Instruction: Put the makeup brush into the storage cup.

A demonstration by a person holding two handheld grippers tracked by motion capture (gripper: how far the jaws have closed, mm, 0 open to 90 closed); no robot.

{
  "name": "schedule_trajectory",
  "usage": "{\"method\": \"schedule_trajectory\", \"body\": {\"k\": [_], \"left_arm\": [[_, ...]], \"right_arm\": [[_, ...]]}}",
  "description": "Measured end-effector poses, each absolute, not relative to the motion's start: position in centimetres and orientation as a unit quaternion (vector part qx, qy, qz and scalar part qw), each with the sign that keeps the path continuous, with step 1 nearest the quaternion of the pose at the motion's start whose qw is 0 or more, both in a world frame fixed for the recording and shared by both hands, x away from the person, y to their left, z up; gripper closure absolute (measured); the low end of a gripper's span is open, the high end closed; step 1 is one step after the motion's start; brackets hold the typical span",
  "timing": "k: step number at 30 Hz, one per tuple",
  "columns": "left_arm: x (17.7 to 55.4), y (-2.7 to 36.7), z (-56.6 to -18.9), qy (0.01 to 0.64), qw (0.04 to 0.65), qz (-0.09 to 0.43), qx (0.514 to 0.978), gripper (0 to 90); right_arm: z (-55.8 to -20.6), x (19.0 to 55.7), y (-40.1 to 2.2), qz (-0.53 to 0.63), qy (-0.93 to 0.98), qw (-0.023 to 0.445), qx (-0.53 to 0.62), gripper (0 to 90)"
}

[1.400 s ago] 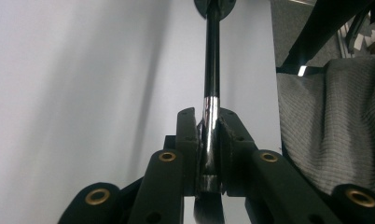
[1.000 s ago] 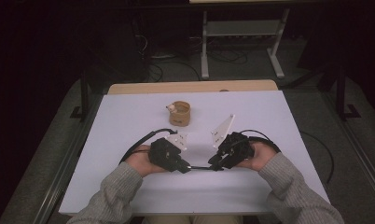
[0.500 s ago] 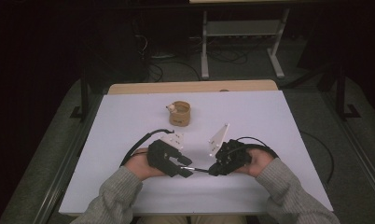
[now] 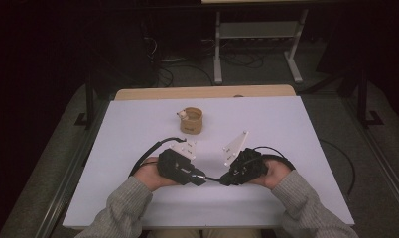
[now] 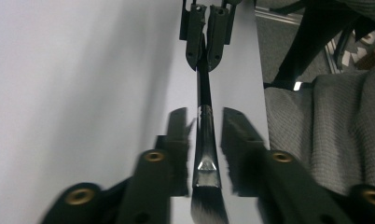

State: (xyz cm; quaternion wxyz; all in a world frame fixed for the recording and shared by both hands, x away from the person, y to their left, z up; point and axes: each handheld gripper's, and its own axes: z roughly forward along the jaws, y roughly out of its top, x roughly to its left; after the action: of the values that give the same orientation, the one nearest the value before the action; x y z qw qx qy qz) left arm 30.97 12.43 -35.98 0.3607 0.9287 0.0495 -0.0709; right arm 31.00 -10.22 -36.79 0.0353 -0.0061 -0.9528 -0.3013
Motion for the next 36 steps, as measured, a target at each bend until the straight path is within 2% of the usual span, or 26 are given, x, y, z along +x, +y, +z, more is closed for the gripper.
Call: {"method": "schedule_trajectory", "body": {"k": [1,5,10,13,19,21,23,29,31,36], "left_arm": [[31.0,12.4,-36.0,0.05,0.361,-0.071,0.929,80.6],[31.1,12.4,-36.0,0.045,0.355,-0.069,0.931,81.2],[31.0,12.3,-35.9,0.043,0.337,-0.065,0.938,81.4],[31.0,12.2,-35.8,0.039,0.337,-0.068,0.938,81.5],[30.7,12.2,-35.7,0.033,0.339,-0.063,0.938,81.7],[30.7,12.3,-35.5,0.032,0.343,-0.06,0.937,81.6],[30.8,12.5,-35.3,0.033,0.346,-0.057,0.936,81.7],[30.9,12.9,-35.1,0.039,0.355,-0.054,0.932,81.7],[30.9,12.9,-35.1,0.04,0.358,-0.057,0.931,81.7],[30.9,12.8,-35.0,0.038,0.362,-0.059,0.93,81.7]], "right_arm": [[-36.7,31.0,-10.2,-0.303,-0.952,0.036,-0.006,83.3],[-36.8,31.0,-10.0,-0.301,-0.953,0.035,-0.005,83.1],[-36.7,30.9,-9.9,-0.289,-0.957,0.024,-0.013,75.0],[-36.7,30.8,-9.7,-0.273,-0.962,0.021,-0.01,74.4],[-37.6,30.5,-8.7,-0.268,-0.962,0.044,0.004,81.8],[-37.8,30.6,-8.6,-0.271,-0.961,0.054,0.003,88.6],[-37.9,30.7,-8.5,-0.275,-0.96,0.058,0.004,88.8],[-37.9,31.2,-8.7,-0.295,-0.952,0.077,-0.003,74.7],[-37.9,31.2,-8.5,-0.297,-0.952,0.07,-0.01,69.5],[-38.3,31.3,-7.8,-0.283,-0.957,0.063,-0.018,69.5]]}}
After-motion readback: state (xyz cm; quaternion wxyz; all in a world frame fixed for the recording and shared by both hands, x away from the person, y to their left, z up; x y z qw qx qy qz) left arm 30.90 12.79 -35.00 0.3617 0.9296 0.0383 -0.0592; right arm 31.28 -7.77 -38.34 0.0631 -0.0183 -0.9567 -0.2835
